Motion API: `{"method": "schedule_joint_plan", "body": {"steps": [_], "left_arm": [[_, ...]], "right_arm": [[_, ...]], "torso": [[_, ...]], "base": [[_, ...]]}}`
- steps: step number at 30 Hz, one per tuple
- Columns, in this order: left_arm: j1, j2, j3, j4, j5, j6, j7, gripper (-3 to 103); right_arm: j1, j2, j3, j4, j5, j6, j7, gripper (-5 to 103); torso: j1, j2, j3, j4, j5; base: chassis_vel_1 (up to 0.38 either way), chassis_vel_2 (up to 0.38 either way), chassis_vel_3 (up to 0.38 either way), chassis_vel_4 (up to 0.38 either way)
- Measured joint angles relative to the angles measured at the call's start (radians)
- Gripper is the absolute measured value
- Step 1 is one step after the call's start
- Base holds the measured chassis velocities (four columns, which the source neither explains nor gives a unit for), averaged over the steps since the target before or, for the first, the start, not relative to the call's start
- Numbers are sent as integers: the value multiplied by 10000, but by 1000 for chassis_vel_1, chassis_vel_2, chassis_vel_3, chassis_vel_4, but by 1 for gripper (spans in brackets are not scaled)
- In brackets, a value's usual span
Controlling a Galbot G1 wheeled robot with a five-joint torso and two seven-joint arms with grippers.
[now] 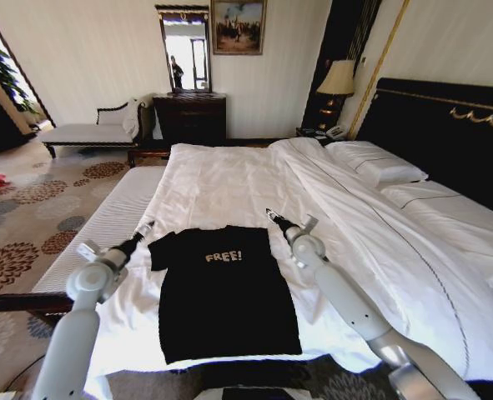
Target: Fold the clothes on the bed.
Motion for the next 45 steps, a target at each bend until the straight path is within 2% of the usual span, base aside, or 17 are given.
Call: {"method": "schedule_joint_plan", "body": {"steps": [2,3,4,15,22,23,25,27,30,35,40,41,43,45], "left_arm": [[-50,-174,-40,613,9,135,74,100],[-27,-226,-69,779,77,150,141,100],[21,-255,-92,893,171,160,231,100],[69,-339,-267,1204,389,-6,609,100],[-247,-540,37,1494,607,-159,780,100],[-275,-573,66,1526,637,-178,810,102],[-315,-623,104,1579,705,-230,876,96],[-332,-648,107,1603,732,-257,898,96],[-334,-713,92,1644,807,-335,978,81],[-248,-746,58,1635,894,-398,1068,70],[-112,-798,-7,1487,954,-457,1128,43],[-112,-798,-7,1487,954,-457,1128,43],[-45,-845,-33,1397,1005,-469,1146,32],[-17,-859,-43,1367,1017,-470,1147,32]], "right_arm": [[-114,-9,76,-15,-50,-85,65,93],[-150,-19,99,-35,-73,-119,90,93],[-175,-32,108,-55,-87,-144,106,97],[-168,36,74,-366,-106,-242,289,100],[-167,41,21,-470,-139,-261,380,100],[-168,28,23,-473,-139,-263,383,100],[-171,-7,42,-492,-139,-265,387,100],[-174,-19,55,-512,-139,-267,389,100],[-185,-39,77,-587,-157,-271,394,100],[-202,-47,101,-650,-206,-271,395,100],[-195,0,79,-740,-285,-271,404,100],[-195,0,79,-740,-285,-271,404,100],[-172,11,64,-762,-293,-271,420,100],[-170,11,58,-771,-298,-271,426,100]], "torso": [[0,0,0,1,-1],[0,0,0,0,0],[0,0,0,0,1],[0,0,0,2,1],[0,0,0,0,1],[0,0,0,0,1],[0,0,0,-1,1],[0,0,0,-1,1],[0,0,0,0,0],[0,0,0,0,0],[0,0,0,0,0],[0,0,0,0,0],[0,0,-1,1,0],[0,0,0,0,0]], "base": [[0,0,0,0],[0,0,0,0],[0,0,0,0],[0,0,0,0],[0,0,0,0],[0,0,0,0],[0,0,0,0],[0,0,0,0],[0,0,0,0],[0,0,0,0],[0,0,0,0],[0,0,0,0],[0,0,0,0],[0,0,0,0]]}}
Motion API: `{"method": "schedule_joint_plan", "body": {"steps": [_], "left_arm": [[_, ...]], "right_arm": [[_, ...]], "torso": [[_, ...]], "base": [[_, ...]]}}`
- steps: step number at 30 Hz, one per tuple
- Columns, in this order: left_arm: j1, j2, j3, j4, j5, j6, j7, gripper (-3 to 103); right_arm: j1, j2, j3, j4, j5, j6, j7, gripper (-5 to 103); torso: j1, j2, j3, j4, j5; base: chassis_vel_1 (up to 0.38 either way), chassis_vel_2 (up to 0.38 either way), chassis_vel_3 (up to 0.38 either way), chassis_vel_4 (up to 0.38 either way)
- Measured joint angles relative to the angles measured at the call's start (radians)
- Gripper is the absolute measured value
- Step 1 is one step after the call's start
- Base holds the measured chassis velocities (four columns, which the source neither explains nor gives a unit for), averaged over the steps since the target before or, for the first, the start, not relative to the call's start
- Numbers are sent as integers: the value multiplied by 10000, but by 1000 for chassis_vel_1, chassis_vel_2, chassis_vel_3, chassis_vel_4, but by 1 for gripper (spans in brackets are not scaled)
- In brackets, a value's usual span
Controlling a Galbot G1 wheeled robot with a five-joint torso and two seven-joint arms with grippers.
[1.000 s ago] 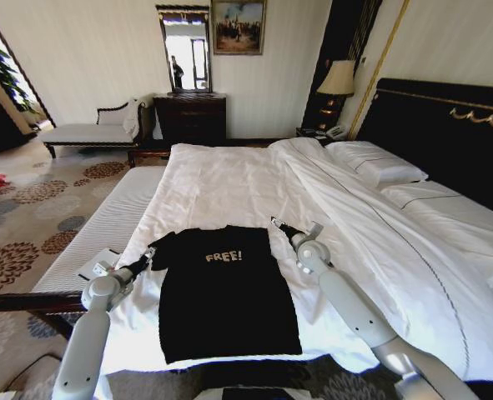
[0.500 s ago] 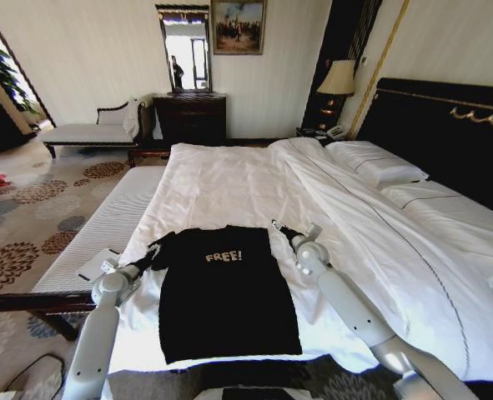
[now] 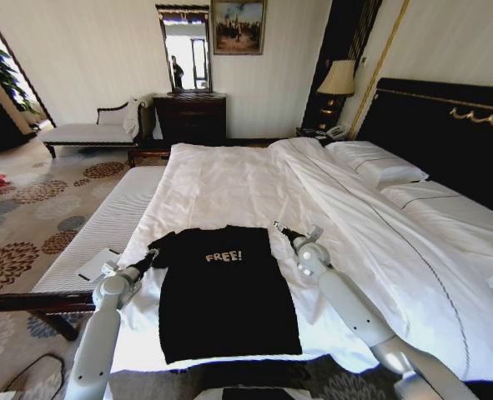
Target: Fold the clothes on the bed.
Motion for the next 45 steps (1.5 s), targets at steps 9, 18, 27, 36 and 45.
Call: {"method": "schedule_joint_plan", "body": {"steps": [9,18,27,36,45], "left_arm": [[158,-20,-48,-317,18,-17,16,1],[191,158,221,-1480,31,-23,30,1],[-7,656,1498,-2609,282,-3,-25,1],[-211,676,2547,-2213,910,-6,8,1],[-207,573,3054,-2166,1205,-8,53,1]], "right_arm": [[8,-33,5,-60,-42,0,41,100],[0,-56,33,-122,-88,0,76,100],[13,-51,6,-149,-129,0,158,100],[28,-49,-53,-222,-195,-7,167,100],[32,-98,-55,-243,-202,-12,167,100]], "torso": [[0,0,-1,0,0],[0,0,0,0,0],[0,0,0,-1,0],[0,0,0,1,0],[0,0,0,-1,1]], "base": [[0,0,0,0],[0,0,0,0],[0,0,0,0],[0,0,0,0],[0,0,0,0]]}}
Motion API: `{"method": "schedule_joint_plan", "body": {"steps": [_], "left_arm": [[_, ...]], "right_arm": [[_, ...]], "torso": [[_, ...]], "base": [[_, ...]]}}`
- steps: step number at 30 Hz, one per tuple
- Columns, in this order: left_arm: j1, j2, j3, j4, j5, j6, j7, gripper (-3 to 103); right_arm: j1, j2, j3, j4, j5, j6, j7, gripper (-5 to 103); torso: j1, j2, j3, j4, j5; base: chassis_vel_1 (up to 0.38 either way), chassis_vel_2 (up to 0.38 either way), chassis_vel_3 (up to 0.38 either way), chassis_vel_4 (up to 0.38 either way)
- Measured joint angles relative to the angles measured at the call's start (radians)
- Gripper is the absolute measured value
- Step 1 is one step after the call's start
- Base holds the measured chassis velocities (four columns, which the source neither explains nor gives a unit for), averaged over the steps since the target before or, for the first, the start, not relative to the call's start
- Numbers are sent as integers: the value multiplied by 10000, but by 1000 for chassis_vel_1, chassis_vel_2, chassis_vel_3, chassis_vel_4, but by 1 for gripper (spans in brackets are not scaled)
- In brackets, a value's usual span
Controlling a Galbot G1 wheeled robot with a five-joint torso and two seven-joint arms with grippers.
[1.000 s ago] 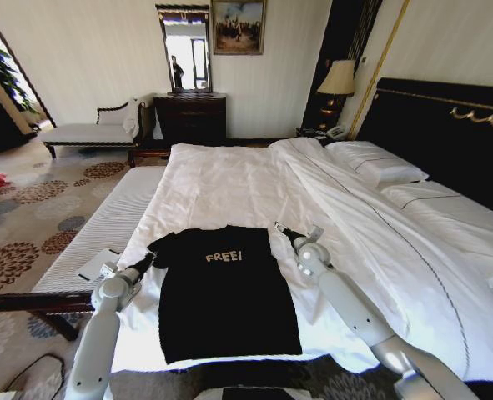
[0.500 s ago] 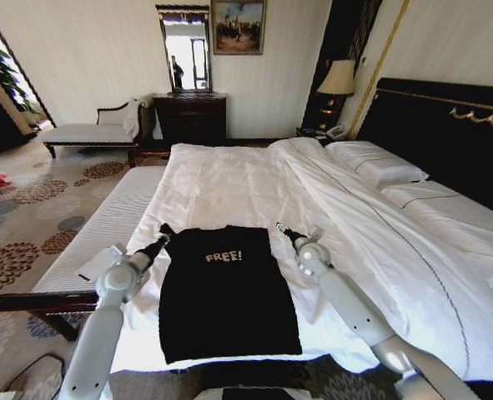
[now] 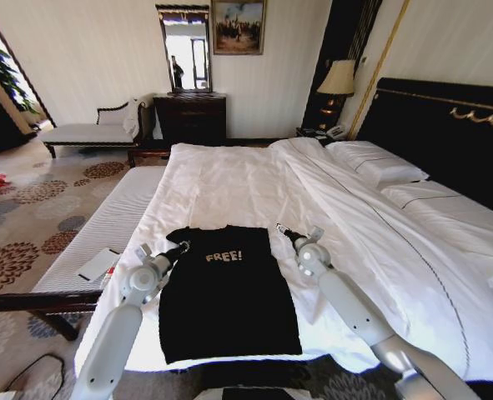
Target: Fold the clothes on the bed.
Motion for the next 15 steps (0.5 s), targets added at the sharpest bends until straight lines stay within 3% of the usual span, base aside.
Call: {"method": "schedule_joint_plan", "body": {"steps": [6,10,13,15], "left_arm": [[121,70,112,-32,179,0,60,0],[251,125,64,-361,92,2,211,16],[343,176,-50,-599,-15,58,277,22],[399,250,-145,-807,-142,203,285,32]], "right_arm": [[-1,39,-24,-50,-59,0,-6,100],[19,84,-49,-106,-95,0,-10,100],[30,106,-56,-108,-99,0,-11,100],[30,121,-62,-108,-102,0,-12,100]], "torso": [[0,0,0,1,-1],[0,-1,0,0,0],[0,0,0,0,0],[0,0,-1,1,-1]], "base": [[0,0,0,0],[0,0,0,0],[0,0,0,0],[0,0,0,0]]}}
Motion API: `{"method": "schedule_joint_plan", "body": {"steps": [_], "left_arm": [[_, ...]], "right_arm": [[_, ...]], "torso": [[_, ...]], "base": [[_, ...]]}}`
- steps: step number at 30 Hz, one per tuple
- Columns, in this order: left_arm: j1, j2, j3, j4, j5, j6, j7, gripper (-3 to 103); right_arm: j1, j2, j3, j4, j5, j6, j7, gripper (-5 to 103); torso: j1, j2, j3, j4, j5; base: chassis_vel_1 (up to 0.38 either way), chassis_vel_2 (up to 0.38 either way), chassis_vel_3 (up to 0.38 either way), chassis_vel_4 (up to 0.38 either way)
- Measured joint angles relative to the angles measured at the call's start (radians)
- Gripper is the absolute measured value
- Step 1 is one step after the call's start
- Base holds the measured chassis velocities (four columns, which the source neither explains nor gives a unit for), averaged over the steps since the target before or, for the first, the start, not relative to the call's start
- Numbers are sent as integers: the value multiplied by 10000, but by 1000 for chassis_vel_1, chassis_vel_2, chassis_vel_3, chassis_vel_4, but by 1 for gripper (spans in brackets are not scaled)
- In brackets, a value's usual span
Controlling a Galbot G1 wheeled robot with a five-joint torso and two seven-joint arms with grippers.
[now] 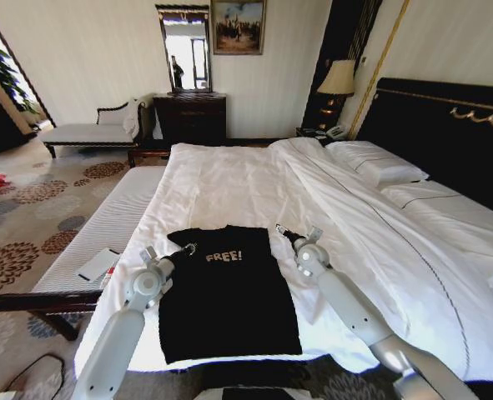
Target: Fold the clothes on the bed.
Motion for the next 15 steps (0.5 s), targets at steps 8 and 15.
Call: {"method": "schedule_joint_plan", "body": {"steps": [8,15], "left_arm": [[-47,3,-133,-139,-155,68,-56,59],[-642,-123,-971,1575,-481,-10,-443,86]], "right_arm": [[-64,3,9,47,-23,0,-1,100],[-211,-145,153,191,-20,0,-2,100]], "torso": [[0,0,0,-1,0],[0,0,1,1,-1]], "base": [[0,0,0,0],[0,0,0,0]]}}
